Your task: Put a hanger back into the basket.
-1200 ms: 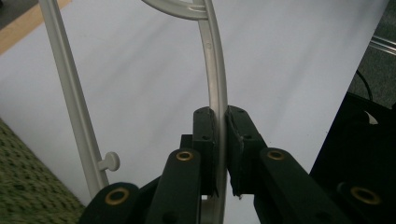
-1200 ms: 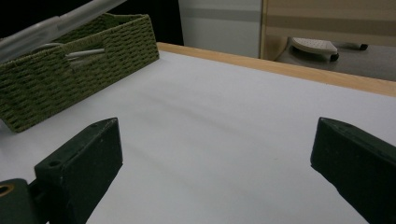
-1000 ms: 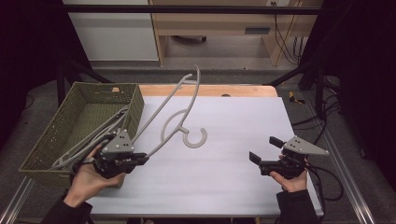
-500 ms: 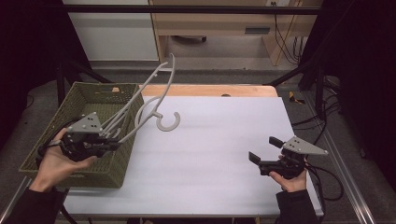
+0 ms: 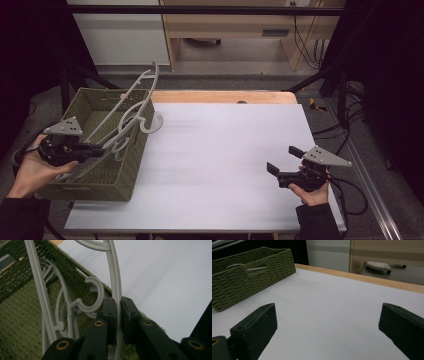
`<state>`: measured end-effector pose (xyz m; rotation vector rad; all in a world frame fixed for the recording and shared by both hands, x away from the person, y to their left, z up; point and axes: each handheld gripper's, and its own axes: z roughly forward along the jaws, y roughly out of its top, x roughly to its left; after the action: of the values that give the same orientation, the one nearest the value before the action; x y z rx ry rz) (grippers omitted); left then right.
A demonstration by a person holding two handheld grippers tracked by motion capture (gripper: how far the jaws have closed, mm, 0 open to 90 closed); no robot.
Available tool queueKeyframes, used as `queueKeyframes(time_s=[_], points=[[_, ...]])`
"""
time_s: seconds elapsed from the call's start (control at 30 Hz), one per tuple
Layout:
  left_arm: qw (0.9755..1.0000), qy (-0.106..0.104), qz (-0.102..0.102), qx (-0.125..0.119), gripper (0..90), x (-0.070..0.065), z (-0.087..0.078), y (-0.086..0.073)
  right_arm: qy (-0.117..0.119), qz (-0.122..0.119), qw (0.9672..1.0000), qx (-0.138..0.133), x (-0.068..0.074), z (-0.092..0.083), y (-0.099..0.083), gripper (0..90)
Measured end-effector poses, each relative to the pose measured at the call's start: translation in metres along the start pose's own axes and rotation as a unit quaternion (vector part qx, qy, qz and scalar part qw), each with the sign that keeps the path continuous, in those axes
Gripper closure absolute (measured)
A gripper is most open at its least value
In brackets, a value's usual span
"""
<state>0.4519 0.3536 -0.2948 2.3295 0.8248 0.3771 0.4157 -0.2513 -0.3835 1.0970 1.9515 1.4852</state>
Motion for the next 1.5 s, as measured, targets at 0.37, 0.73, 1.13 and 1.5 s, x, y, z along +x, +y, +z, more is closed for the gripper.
queueKeyframes(time_s=[0.37,0.73,1.13,1.5], points=[[0.9997,-0.01,-0.019,0.012,82.3,0.029,-0.008,-0.03,0.0,-0.001,1.0,0.003,0.0,0.001,0.0,1.9],[0.9988,-0.014,-0.031,0.036,82.3,0.04,-0.004,-0.054,-0.002,0.0,1.0,0.004,0.0,0.002,-0.001,2.0],[0.9992,-0.021,-0.02,0.027,82.0,0.047,-0.009,-0.068,-0.001,0.0,1.0,0.006,0.0,0.003,-0.001,2.0],[0.9992,-0.029,-0.012,0.022,82.0,0.045,-0.006,-0.075,-0.002,-0.001,1.0,0.007,0.0,0.003,-0.001,2.0]])
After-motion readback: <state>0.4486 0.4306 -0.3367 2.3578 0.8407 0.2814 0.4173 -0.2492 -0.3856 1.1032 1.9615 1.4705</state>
